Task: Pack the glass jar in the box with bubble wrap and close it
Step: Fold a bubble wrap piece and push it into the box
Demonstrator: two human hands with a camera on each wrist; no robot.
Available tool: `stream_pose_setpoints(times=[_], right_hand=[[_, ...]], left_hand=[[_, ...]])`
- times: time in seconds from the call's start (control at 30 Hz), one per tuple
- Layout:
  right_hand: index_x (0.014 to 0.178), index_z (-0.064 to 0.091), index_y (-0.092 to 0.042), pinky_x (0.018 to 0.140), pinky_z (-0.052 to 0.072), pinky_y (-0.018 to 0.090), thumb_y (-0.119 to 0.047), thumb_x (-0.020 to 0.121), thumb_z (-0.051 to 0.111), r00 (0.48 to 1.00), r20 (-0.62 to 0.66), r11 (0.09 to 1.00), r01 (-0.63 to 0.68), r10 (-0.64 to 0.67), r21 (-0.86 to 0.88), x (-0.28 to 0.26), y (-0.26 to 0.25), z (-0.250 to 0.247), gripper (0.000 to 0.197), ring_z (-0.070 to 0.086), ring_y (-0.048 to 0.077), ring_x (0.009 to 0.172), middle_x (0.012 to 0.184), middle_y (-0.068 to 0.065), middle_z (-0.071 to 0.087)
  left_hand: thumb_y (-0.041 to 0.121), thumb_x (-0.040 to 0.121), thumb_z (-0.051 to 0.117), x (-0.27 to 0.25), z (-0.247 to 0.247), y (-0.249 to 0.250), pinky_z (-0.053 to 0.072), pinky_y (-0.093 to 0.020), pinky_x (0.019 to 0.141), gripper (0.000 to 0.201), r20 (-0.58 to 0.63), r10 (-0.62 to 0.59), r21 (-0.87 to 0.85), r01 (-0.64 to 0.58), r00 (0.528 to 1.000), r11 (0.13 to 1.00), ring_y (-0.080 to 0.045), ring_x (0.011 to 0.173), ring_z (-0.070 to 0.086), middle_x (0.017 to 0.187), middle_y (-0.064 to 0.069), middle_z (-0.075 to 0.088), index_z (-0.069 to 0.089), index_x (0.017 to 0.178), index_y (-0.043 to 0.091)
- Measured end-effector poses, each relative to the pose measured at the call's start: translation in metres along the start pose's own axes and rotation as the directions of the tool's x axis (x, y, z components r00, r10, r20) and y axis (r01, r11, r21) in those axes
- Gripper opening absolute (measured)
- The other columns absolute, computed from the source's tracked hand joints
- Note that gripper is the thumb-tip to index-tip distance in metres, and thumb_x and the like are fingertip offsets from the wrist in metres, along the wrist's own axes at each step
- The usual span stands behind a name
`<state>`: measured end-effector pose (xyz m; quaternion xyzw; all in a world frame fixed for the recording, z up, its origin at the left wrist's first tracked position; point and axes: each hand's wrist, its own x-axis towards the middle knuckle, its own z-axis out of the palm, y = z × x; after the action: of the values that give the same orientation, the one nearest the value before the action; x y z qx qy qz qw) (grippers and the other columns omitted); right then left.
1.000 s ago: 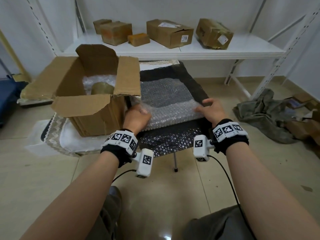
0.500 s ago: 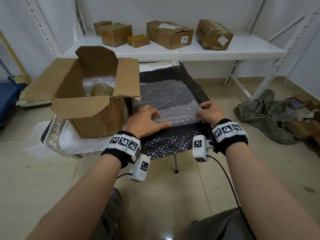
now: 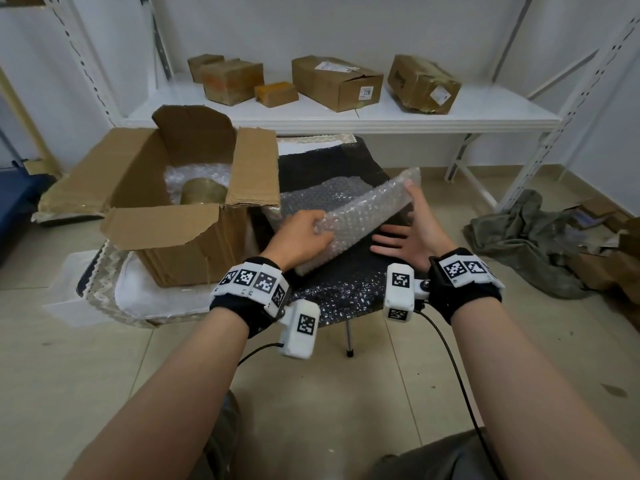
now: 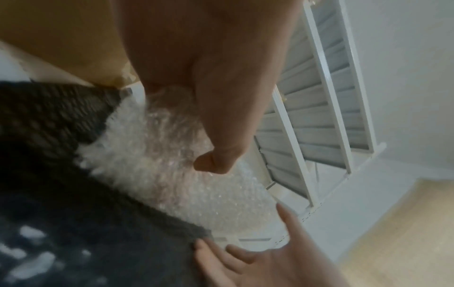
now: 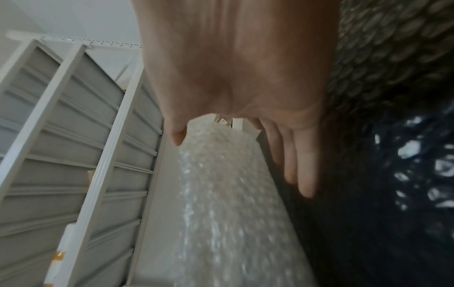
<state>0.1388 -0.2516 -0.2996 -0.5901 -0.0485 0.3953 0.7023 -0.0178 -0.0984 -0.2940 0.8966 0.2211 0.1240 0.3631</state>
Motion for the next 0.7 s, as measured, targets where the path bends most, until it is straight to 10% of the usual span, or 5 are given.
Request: stream_pose_setpoints(times=[0.3, 0.5, 0.7], right_hand=[[0.132, 0.048, -0.005, 0.079, 0.057, 0.041, -0.016, 0.088, 0.069, 0.998, -0.049, 0.991, -0.035, 0.029, -0.132, -0.003, 0.004, 0.004, 0.05, 0.066, 0.031, 0.105, 0.12, 0.017, 0.064], [0.124, 0.055, 0.0, 0.086, 0.057, 0.052, 0.001, 0.074, 0.074, 0.976, -0.215, 0.936, -0.035, -0.044, -0.351, 0.01, 0.012, 0.004, 0.053, 0.068, 0.036, 0.098, 0.111, 0.017, 0.067], [0.131, 0.046, -0.007, 0.075, 0.06, 0.048, -0.003, 0.068, 0.076, 0.973, -0.221, 0.929, -0.016, -0.071, -0.369, 0.014, 0.013, 0.005, 0.07, 0.068, 0.034, 0.097, 0.118, 0.016, 0.064]], left_hand=[[0.022, 0.093, 0.061, -0.007, 0.023, 0.021, 0.057, -0.037, 0.082, 0.038, 0.315, -0.189, -0.535, 0.338, 0.93, 0.774, -0.023, 0.096, 0.068, 0.114, -0.011, 0.065, 0.046, 0.126, 0.014], [0.019, 0.076, 0.079, -0.004, 0.032, 0.006, 0.049, -0.03, 0.087, 0.05, 0.079, -0.05, -0.092, 0.057, 0.996, 0.994, -0.014, 0.099, 0.054, 0.115, 0.0, 0.047, 0.056, 0.12, 0.023], [0.061, 0.078, 0.067, -0.005, 0.036, 0.011, 0.046, -0.03, 0.095, 0.069, 0.115, -0.044, -0.018, 0.047, 0.992, 0.999, -0.015, 0.115, 0.055, 0.132, -0.001, 0.056, 0.058, 0.133, 0.021]])
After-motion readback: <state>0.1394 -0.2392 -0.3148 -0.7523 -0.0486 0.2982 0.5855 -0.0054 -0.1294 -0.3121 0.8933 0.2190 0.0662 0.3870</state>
